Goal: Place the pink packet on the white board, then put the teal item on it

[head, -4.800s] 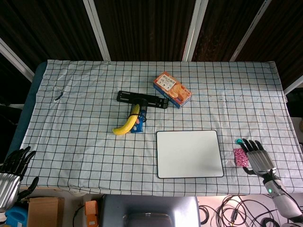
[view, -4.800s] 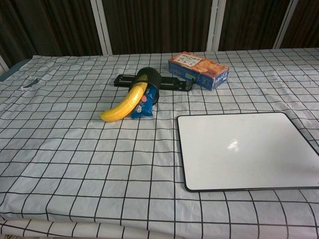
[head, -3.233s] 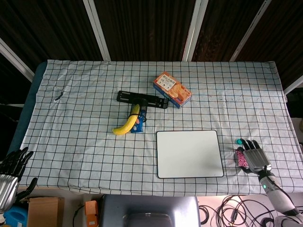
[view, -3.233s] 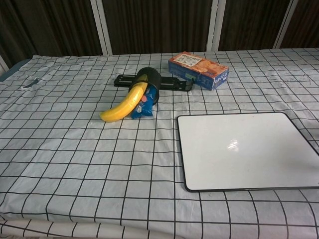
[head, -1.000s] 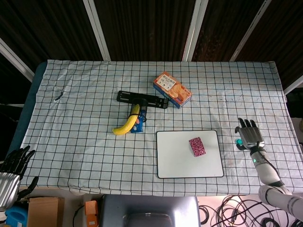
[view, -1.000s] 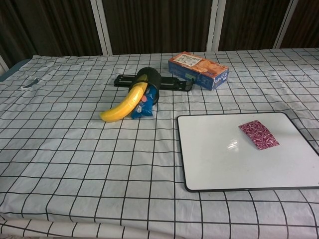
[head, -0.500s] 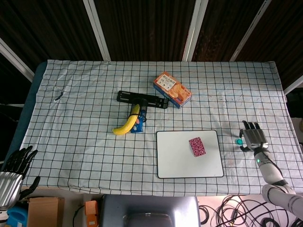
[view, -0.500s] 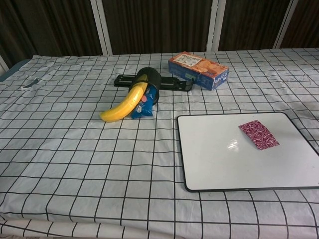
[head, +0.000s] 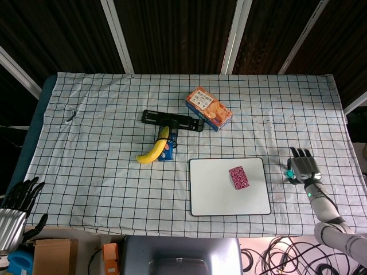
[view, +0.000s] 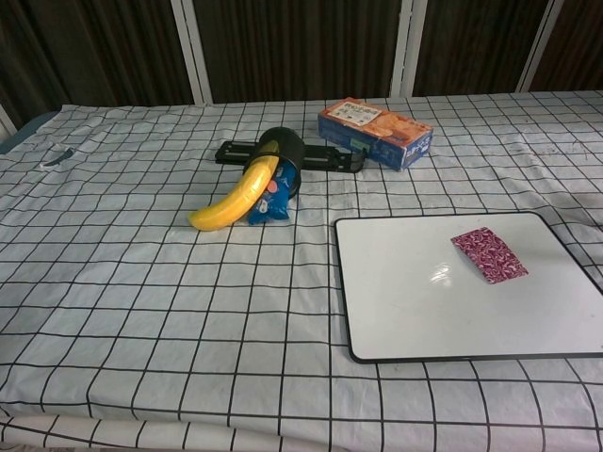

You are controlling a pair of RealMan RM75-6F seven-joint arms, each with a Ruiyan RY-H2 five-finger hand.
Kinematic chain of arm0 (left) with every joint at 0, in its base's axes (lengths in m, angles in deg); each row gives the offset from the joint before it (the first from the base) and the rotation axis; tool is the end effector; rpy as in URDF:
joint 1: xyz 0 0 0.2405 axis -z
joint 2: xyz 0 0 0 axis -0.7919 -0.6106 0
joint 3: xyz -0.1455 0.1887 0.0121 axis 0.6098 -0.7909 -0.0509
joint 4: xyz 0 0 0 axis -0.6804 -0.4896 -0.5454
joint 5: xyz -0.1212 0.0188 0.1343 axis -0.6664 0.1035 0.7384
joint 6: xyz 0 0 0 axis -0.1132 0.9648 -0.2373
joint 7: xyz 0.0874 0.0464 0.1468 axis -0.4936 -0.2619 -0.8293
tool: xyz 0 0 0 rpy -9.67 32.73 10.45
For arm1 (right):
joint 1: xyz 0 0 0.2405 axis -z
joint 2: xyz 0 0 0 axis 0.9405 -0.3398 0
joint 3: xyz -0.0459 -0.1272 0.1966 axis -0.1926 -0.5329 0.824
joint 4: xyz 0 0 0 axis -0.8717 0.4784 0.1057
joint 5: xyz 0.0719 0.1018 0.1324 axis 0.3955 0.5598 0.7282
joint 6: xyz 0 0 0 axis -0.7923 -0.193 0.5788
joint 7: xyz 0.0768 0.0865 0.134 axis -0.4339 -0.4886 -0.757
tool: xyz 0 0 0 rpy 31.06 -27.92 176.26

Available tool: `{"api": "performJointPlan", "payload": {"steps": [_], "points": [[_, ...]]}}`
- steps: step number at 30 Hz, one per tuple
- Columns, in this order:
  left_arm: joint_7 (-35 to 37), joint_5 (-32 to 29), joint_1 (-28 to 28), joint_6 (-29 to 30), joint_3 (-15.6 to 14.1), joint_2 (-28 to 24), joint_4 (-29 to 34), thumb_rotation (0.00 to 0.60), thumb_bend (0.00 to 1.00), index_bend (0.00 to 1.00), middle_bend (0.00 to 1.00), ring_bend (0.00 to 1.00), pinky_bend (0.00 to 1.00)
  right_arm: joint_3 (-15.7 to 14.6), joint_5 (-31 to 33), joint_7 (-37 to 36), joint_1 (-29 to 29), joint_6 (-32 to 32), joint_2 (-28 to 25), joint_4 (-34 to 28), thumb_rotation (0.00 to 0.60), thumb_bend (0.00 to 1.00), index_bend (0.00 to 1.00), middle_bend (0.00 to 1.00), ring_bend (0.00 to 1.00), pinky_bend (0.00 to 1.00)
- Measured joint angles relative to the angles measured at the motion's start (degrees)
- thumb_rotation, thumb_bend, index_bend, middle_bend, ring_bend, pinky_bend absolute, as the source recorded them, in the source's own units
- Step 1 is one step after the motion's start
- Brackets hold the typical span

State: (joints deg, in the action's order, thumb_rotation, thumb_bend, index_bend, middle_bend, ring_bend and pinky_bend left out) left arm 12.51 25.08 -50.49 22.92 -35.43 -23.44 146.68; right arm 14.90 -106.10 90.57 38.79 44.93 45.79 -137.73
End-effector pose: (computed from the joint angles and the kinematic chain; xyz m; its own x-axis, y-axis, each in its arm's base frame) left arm -0.2634 0.1756 0.1788 0.4231 -0.0503 0.9047 0.8834 -0.1991 -0.4243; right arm -0.3519 -0.3472 0.0798 0.6195 -0.4767 0.6237 -0.7095 0.0000 0.7047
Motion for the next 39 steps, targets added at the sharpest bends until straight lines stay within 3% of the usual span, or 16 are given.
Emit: {"api": "performJointPlan", "payload": {"steps": [8,20,30,39], "points": [[0.25,0.24,-0.1,0.28,-0.1,-0.05,-0.01,0.6,0.37,0.0,0.0,0.0,0.09,0.51,-0.64,-0.52,0.41,2.32,-1.8,-3.66,0.6,0.25,0.53,0.0,0.0,0.01],[1.12,0.81,-0.14,0.9,-0.24,-0.2,-0.5,0.6,0.37,0.0,0.0,0.0,0.09,2.24,-3.53,3.36,-0.15,9.86,-6.43,-19.84,0.6,0.25,0.5,0.0,0.0,0.01],[1.8,1.16,-0.42,1.6,-0.41,-0.2,-1.13,0.6,0.37,0.0,0.0,0.0,0.09,1.85,-0.02,15.89,-4.03,12.09,-1.73,-25.49,0.6,0.25,0.49,0.0,0.0,0.01],[2.67,1.11,-0.5,1.86,-0.42,-0.43,-1.34,0.6,0.37,0.0,0.0,0.0,0.09,0.63,3.65,20.17,-5.99,12.83,0.48,-26.36,0.6,0.25,0.44,0.0,0.0,0.0]]}}
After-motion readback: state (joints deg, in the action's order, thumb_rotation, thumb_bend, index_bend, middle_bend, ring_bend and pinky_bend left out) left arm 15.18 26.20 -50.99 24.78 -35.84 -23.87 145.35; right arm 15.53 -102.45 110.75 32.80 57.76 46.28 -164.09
